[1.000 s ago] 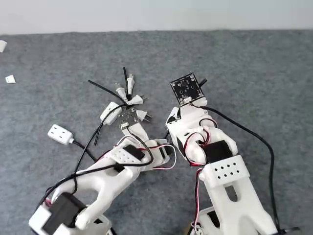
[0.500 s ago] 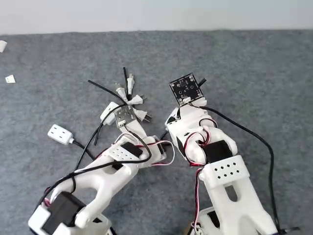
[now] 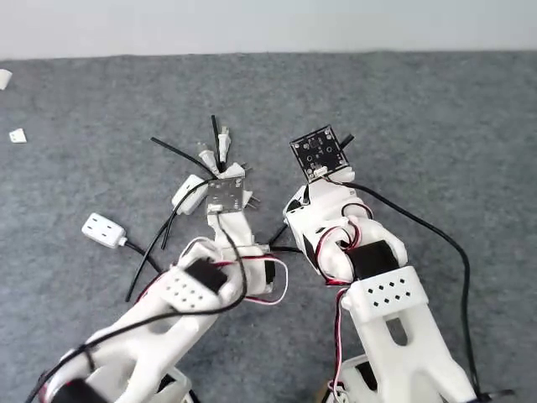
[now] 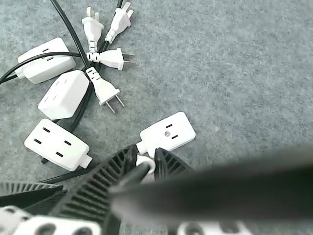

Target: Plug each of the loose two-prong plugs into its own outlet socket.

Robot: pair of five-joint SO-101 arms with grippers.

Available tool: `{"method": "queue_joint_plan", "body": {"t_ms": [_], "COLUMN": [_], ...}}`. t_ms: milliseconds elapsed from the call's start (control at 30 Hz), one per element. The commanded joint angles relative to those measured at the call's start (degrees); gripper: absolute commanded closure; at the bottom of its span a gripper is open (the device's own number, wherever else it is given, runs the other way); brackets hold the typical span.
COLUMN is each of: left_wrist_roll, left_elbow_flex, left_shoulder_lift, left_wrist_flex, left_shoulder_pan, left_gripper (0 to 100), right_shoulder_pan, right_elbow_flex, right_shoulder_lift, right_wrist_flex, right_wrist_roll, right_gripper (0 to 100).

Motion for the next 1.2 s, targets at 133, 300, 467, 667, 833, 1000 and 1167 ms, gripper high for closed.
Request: {"method": "queue_joint_plan", "body": {"t_ms": [133,300,467,667,833,1000,1167], "left_wrist_roll": [12.75,18.02,16.97,17.23,17.32,17.05,15.65], "left_elbow_flex": [-0.31,-1.01,-0.92,-2.51,-6.46,-7.96,-7.60], "left_shoulder_lift": [-1.67,4.75,8.35,13.71,18.55,20.40,20.57], "left_wrist_flex": [-7.47,-7.56,-7.65,-9.76,-9.93,-10.29,-13.10], "left_shoulder_pan": [-8.70,-8.09,-7.82,-14.95,-14.86,-14.86,-13.19], "left_gripper": [83,56,56,56,69,86,95], "right_shoulder_pan": [0.40,0.40,0.40,0.40,0.40,0.40,0.40], "right_elbow_flex": [-3.87,-3.87,-3.87,-3.87,-3.60,-3.60,-3.60], "right_shoulder_lift": [0.13,0.22,0.22,0.22,0.31,0.31,0.31], "right_wrist_flex": [-1.10,-1.10,-1.10,-1.10,-2.24,-2.24,-2.24], "right_wrist_roll": [0.70,2.37,2.64,2.73,2.73,2.73,2.73], "right_gripper": [99.0,99.0,99.0,99.0,99.0,99.0,99.0]}}
